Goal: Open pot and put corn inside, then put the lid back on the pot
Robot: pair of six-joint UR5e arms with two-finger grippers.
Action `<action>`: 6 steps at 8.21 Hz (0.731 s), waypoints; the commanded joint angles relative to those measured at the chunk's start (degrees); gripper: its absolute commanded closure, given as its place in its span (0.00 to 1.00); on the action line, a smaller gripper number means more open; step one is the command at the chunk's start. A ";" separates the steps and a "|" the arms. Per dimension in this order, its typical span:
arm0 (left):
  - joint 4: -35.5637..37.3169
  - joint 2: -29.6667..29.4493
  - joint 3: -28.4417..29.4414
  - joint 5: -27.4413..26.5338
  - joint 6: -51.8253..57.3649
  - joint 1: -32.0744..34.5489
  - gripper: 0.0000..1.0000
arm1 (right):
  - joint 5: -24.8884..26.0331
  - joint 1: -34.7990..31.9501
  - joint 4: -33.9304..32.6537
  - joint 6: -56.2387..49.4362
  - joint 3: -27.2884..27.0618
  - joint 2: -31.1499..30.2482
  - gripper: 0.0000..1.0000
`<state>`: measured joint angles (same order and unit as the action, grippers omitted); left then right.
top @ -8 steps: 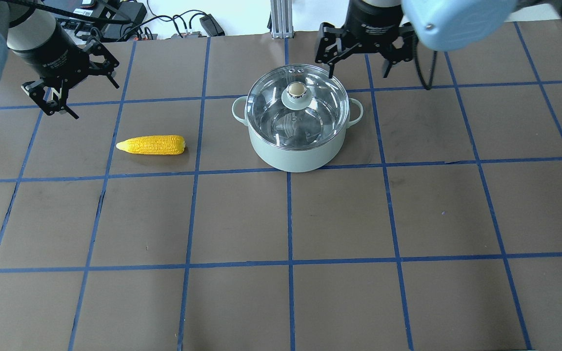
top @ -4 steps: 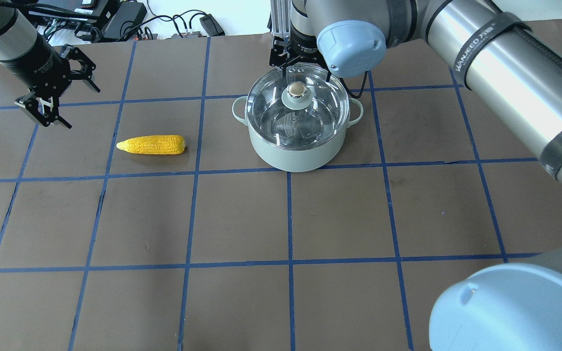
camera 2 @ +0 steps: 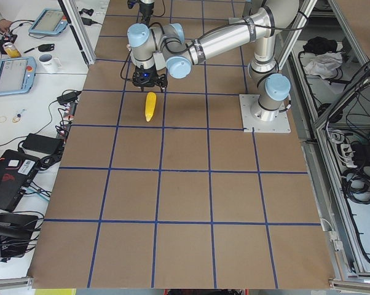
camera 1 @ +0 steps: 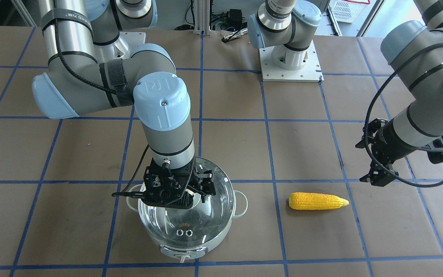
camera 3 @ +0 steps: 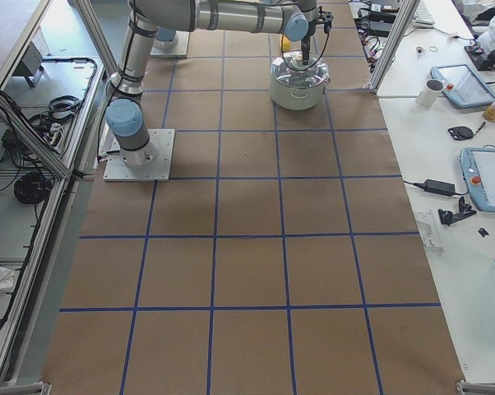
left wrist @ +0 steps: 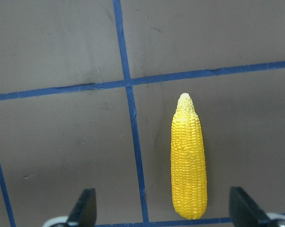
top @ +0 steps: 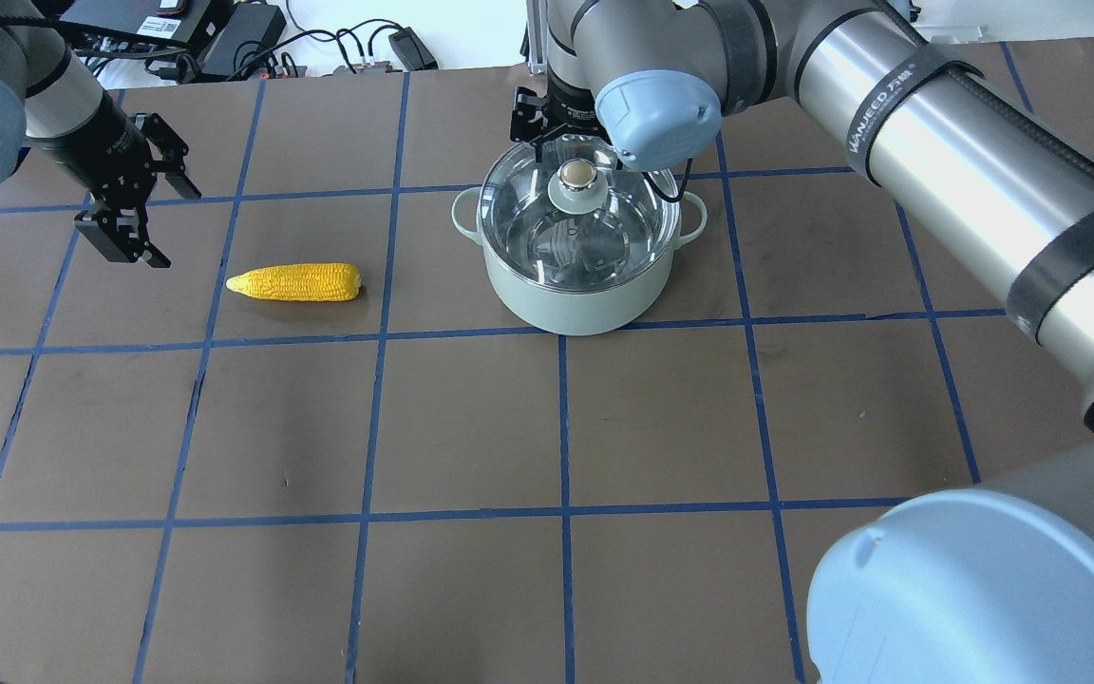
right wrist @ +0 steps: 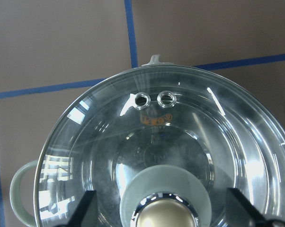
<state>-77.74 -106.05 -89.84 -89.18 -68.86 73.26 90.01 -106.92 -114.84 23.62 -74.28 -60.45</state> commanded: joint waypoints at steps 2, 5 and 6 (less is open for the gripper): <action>4.68 -5.55 -3.75 -0.20 -8.45 0.04 0.00 | 0.08 -0.57 -0.21 -0.50 -0.69 0.25 0.30; 6.64 -7.15 -5.79 -0.29 -11.89 0.65 0.00 | 0.60 -0.66 -0.12 -1.38 -1.31 0.25 0.43; 6.73 -7.15 -5.70 -0.20 -13.65 1.70 0.00 | 0.87 -0.66 -0.12 -1.82 -1.22 0.25 0.55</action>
<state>-71.37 -112.78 -95.23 -89.47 -79.08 73.68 90.33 -107.56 -115.01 22.69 -75.48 -60.19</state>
